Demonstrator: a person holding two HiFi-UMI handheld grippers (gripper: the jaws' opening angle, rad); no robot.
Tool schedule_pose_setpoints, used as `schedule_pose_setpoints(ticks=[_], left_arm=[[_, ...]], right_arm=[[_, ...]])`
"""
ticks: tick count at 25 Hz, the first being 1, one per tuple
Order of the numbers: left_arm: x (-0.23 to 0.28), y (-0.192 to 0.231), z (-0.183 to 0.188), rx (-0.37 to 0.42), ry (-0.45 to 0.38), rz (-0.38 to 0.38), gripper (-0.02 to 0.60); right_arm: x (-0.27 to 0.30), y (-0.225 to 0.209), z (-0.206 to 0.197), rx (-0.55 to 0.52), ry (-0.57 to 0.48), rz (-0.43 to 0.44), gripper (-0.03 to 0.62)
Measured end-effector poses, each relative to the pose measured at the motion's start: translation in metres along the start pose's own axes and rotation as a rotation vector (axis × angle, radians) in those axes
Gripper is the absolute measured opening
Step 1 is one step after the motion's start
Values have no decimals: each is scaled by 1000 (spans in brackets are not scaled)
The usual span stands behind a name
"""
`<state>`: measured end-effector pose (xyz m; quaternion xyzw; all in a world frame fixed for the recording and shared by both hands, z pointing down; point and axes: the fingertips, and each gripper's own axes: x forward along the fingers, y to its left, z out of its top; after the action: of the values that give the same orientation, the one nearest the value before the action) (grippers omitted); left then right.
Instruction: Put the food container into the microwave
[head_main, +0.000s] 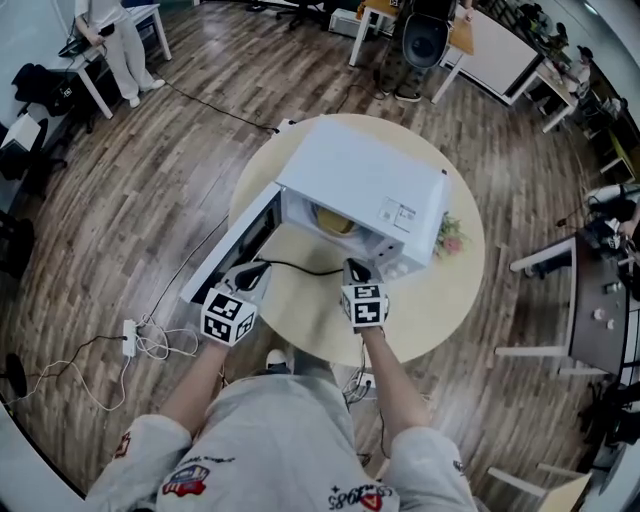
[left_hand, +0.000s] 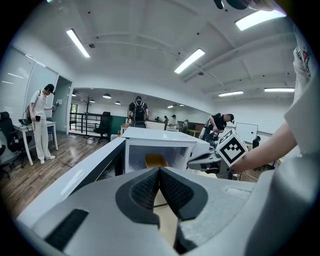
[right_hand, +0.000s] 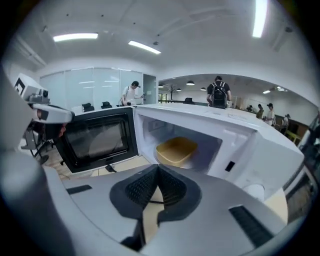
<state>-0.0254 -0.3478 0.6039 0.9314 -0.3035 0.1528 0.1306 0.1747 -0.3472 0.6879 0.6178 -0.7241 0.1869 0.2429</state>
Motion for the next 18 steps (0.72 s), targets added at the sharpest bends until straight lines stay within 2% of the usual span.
schedule_pose_setpoints(ticks=[3, 6, 13, 18], left_arm=[[-2, -7, 4, 12, -9, -6, 3], [-4, -11, 10, 25, -21, -12, 3], [-6, -22, 26, 43, -54, -22, 3], [-10, -31, 36, 55, -73, -30, 3]], right_arm=[[-20, 0, -6, 113, -21, -5, 6], [-43, 2, 0, 169, -69, -7, 5], [-102, -3, 29, 185, -225, -37, 5], [-152, -10, 51, 141, -346, -83, 0]])
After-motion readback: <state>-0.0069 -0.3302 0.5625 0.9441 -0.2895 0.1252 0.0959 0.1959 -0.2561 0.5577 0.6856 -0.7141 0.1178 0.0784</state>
